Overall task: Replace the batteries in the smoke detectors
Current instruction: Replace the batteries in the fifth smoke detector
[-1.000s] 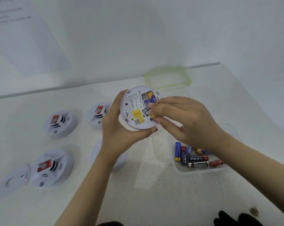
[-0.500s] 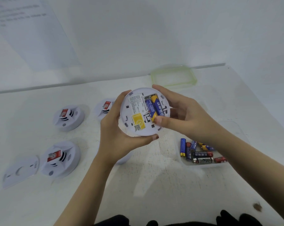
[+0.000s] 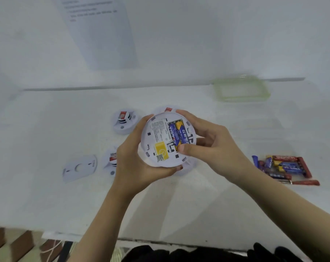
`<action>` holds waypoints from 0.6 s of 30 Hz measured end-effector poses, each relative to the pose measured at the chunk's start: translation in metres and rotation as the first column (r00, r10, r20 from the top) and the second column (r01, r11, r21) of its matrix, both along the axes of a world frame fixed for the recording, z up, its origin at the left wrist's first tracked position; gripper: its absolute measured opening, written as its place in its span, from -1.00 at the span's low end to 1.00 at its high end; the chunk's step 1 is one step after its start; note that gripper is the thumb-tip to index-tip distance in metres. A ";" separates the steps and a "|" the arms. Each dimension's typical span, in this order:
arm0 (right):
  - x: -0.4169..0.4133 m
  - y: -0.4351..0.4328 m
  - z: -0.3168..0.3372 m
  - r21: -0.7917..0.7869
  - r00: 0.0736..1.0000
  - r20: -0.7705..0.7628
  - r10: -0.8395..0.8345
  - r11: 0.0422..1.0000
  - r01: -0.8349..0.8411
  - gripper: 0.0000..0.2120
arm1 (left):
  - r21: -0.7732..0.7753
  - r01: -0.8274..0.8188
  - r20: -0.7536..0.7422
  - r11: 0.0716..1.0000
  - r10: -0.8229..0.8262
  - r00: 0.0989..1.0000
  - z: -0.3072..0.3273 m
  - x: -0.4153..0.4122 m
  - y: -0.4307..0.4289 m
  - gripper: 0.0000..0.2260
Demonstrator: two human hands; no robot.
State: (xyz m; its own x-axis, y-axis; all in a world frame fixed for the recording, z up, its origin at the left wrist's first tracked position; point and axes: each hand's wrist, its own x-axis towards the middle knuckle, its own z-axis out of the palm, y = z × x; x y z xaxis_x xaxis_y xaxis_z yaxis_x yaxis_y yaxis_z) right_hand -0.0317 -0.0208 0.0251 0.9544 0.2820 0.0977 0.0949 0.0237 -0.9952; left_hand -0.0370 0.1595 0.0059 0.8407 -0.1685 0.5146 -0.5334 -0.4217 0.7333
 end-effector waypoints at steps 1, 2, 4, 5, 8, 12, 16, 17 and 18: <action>-0.001 0.010 -0.002 0.001 1.000 -0.009 0.011 1.000 -0.011 -0.39 | -0.002 -0.012 -0.008 1.000 0.012 1.000 0.000 -0.004 0.010 -0.24; -0.002 0.020 -0.003 0.000 1.000 -0.020 0.020 1.000 -0.020 -0.39 | -0.005 -0.032 -0.027 0.999 0.032 0.999 0.000 -0.009 0.021 -0.26; -0.005 0.044 -0.005 -0.004 0.999 -0.031 0.043 0.999 -0.043 -0.39 | -0.026 -0.057 -0.086 0.998 0.055 0.995 -0.002 -0.017 0.043 -0.22; -0.006 0.056 -0.007 -0.015 0.998 -0.028 0.056 0.998 -0.057 -0.40 | -0.030 -0.058 -0.117 0.998 0.054 0.992 -0.004 -0.020 0.055 -0.16; -0.009 0.095 -0.016 -0.086 0.996 -0.017 0.084 0.993 -0.085 -0.40 | -0.025 -0.059 -0.237 0.998 0.051 0.970 -0.012 -0.031 0.092 -0.01; -0.010 0.152 -0.021 -0.102 0.978 -0.034 0.206 0.973 -0.209 -0.54 | 0.010 -0.186 -0.255 0.982 0.183 0.950 -0.017 -0.052 0.146 -0.13; -0.004 0.203 -0.025 -0.226 0.976 0.030 0.216 0.953 -0.204 -0.73 | 0.071 -0.282 -0.218 0.957 0.291 0.931 -0.019 -0.068 0.194 -0.26; 0.000 0.213 -0.028 -0.319 0.976 0.084 0.199 0.934 -0.163 -0.72 | 0.082 -0.295 -0.218 0.952 0.306 0.927 -0.021 -0.070 0.204 -0.26; 0.004 0.221 -0.030 -0.415 0.968 0.142 0.205 0.901 -0.130 -0.71 | 0.086 -0.303 -0.219 0.949 0.315 0.923 -0.022 -0.073 0.214 -0.26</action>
State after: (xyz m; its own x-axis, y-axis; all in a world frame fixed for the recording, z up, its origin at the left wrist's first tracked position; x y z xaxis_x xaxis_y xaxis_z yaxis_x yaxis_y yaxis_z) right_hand -0.0275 0.2002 -0.0049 0.8667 0.4873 0.1062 0.3005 -0.3403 -0.8910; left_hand -0.1100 0.3731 -0.0164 0.9484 0.0984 0.3015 -0.1923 -0.5777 0.7933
